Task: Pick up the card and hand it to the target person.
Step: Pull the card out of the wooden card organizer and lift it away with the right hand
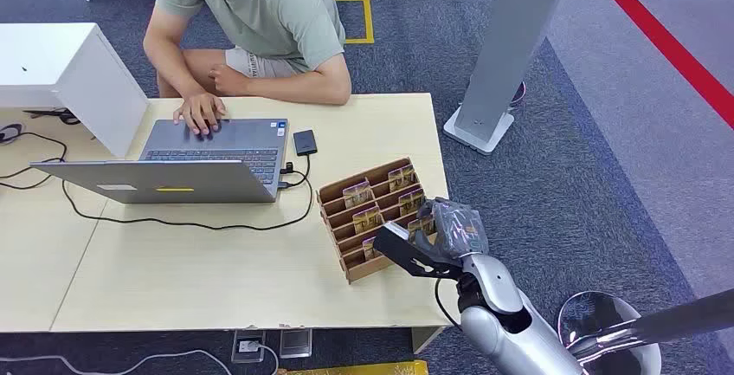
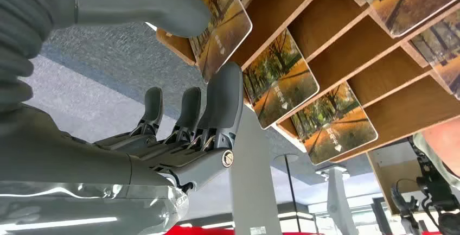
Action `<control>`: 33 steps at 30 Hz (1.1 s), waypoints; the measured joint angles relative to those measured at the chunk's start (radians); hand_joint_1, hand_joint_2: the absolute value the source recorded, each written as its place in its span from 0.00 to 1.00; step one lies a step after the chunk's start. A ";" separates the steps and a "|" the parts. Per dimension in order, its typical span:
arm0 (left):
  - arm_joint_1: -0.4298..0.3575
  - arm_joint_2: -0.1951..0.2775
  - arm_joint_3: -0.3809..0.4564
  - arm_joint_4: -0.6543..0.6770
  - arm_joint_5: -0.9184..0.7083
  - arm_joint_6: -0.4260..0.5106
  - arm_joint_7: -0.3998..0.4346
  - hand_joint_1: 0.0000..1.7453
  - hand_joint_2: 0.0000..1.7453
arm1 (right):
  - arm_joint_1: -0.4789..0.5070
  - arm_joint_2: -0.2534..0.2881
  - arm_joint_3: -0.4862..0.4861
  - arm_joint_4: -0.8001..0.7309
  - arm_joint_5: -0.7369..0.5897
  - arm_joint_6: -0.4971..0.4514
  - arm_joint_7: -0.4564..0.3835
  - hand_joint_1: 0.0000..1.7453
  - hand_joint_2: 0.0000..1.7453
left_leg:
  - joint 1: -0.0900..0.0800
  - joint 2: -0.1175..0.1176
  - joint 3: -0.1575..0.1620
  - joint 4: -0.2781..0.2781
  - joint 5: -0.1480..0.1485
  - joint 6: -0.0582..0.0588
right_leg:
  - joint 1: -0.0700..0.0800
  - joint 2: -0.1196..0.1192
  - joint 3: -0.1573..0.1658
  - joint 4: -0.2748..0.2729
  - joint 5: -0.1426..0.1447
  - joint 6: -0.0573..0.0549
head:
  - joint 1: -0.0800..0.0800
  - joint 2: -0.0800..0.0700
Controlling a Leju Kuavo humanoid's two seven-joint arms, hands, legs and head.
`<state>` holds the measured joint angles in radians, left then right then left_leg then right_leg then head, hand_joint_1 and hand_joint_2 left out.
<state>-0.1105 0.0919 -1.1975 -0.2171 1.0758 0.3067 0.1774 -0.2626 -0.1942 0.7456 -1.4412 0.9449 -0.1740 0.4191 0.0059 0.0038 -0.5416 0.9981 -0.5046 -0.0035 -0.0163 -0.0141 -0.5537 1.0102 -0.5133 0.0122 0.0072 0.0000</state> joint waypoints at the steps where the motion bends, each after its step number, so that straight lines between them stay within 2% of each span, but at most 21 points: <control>1: 0.000 0.000 0.000 0.000 0.000 0.000 0.000 0.00 1.00 | 0.000 0.000 0.000 0.001 0.000 0.000 0.000 0.54 1.00 | 0.000 0.000 0.000 0.000 0.000 0.000 | 0.000 0.000 0.000 0.000 0.000 0.000 | 0.000 0.000; 13: 0.000 0.000 0.000 0.000 0.004 0.001 0.005 0.00 1.00 | -0.004 0.000 0.002 0.019 -0.015 0.003 0.004 0.53 1.00 | 0.000 0.000 0.000 0.000 0.000 0.000 | 0.000 0.000 0.000 0.000 0.000 0.000 | 0.000 0.000; 20: 0.000 0.000 0.000 0.000 0.006 0.002 0.007 0.00 1.00 | -0.004 0.000 0.003 0.025 -0.016 0.002 0.007 0.49 1.00 | 0.000 0.000 0.000 0.000 0.000 0.000 | 0.000 0.000 0.000 0.000 0.000 0.000 | 0.000 0.000; 33: 0.000 -0.001 0.000 0.000 0.009 0.007 0.011 0.00 1.00 | -0.002 0.000 0.003 0.029 -0.023 0.001 0.009 0.50 1.00 | 0.000 0.000 0.000 0.000 0.000 0.000 | 0.000 0.000 0.000 0.000 0.000 0.000 | 0.000 0.000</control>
<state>-0.1104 0.0912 -1.1974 -0.2171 1.0844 0.3133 0.1887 -0.2646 -0.1942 0.7485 -1.4119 0.9218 -0.1727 0.4282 0.0059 0.0038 -0.5414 0.9981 -0.5046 -0.0035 -0.0163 -0.0141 -0.5537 1.0102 -0.5133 0.0122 0.0072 0.0001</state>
